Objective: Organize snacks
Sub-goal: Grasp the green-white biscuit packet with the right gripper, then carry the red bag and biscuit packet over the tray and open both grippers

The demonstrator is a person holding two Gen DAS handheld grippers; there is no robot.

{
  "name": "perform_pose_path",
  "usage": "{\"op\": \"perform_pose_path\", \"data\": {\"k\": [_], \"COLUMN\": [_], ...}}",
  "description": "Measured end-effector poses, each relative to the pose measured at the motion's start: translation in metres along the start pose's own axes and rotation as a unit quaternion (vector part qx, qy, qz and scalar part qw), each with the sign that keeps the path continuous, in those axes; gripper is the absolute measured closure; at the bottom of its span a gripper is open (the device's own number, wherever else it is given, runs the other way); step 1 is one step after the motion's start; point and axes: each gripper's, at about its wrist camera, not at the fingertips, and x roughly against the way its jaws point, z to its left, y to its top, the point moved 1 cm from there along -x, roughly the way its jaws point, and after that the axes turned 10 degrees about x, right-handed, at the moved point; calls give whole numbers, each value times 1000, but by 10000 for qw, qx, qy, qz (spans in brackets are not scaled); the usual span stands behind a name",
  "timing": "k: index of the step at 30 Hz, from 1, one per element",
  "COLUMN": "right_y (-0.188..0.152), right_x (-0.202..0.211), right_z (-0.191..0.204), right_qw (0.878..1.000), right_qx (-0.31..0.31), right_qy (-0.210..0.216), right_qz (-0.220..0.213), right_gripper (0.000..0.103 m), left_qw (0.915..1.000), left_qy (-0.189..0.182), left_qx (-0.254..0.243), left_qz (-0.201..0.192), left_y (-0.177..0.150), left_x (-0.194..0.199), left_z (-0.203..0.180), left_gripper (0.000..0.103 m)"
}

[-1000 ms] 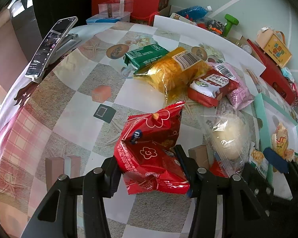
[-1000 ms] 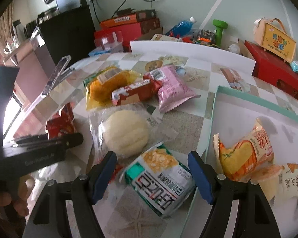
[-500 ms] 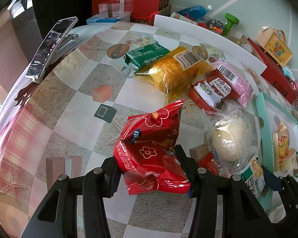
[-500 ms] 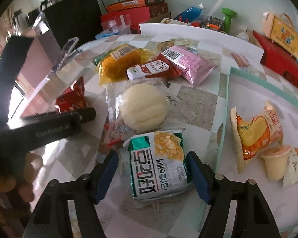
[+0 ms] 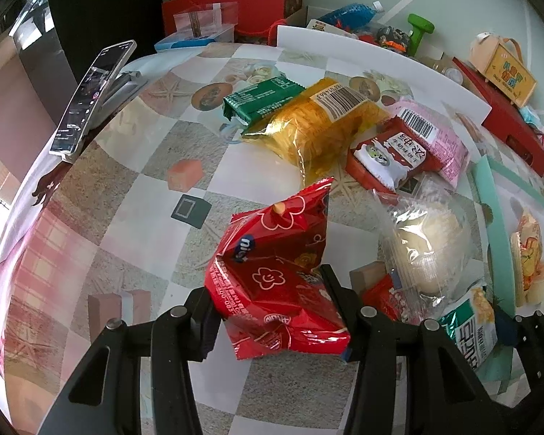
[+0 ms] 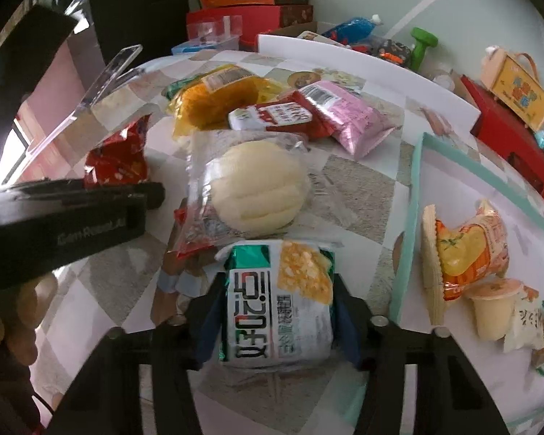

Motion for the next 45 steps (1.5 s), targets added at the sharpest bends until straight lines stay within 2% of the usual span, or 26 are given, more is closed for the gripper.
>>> {"op": "perform_pose_path", "data": {"k": [10, 27, 36, 45], "right_y": [2, 5, -23, -71], "right_x": [20, 68, 94, 119], "right_z": [-19, -45, -104, -170], "right_qw": [9984, 9901, 9770, 9510], "right_qx": [-486, -950, -1701, -2593], "right_qy": [-4, 18, -595, -1314], "right_qz": [-297, -1036, -1141, -1052], "right_gripper": [50, 50, 50, 50], "left_qw": [9998, 9959, 9918, 9834], "left_qy": [-165, -489, -797, -1196], "left_qx": [107, 73, -223, -891], "left_qz": [-65, -758, -970, -1031], "left_y": [2, 8, 1, -16], "left_x": [7, 59, 80, 93], "left_z": [4, -15, -51, -110], "left_gripper": [53, 53, 53, 53]}}
